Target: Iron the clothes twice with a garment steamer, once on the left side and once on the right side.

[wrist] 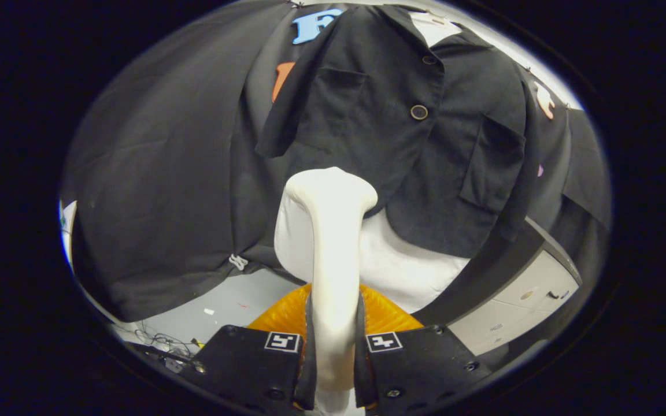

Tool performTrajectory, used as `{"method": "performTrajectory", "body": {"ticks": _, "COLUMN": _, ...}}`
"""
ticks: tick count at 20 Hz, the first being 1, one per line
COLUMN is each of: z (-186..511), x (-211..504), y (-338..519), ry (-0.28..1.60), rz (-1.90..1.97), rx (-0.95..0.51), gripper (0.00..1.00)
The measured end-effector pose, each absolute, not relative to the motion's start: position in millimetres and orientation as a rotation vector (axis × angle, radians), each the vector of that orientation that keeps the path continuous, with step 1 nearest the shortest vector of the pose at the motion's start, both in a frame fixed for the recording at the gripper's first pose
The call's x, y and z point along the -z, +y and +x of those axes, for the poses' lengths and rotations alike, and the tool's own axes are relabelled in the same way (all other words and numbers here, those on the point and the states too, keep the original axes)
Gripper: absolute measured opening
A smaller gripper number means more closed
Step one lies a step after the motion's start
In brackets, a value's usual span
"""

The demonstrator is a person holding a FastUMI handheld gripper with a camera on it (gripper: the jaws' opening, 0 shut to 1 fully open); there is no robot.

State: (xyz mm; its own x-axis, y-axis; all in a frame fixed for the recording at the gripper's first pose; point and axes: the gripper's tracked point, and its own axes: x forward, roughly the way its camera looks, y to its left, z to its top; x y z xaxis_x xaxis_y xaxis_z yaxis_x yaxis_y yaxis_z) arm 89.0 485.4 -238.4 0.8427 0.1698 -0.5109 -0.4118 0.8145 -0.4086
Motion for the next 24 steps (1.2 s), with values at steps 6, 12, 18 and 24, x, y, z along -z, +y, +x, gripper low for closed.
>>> {"method": "performTrajectory", "body": {"ticks": 6, "z": 55, "x": 234, "y": 452, "ry": 0.496, "rz": -0.503, "rx": -0.356, "gripper": 0.28}}
{"method": "performTrajectory", "body": {"ticks": 12, "z": 44, "x": 162, "y": 360, "ry": 0.432, "rz": -0.42, "rx": -0.347, "gripper": 0.29}}
{"method": "performTrajectory", "body": {"ticks": 18, "z": 19, "x": 74, "y": 219, "ry": 0.342, "rz": -0.289, "rx": -0.227, "gripper": 0.29}}
{"method": "performTrajectory", "body": {"ticks": 24, "z": -45, "x": 21, "y": 87, "ry": 0.292, "rz": -0.175, "rx": -0.147, "gripper": 0.28}}
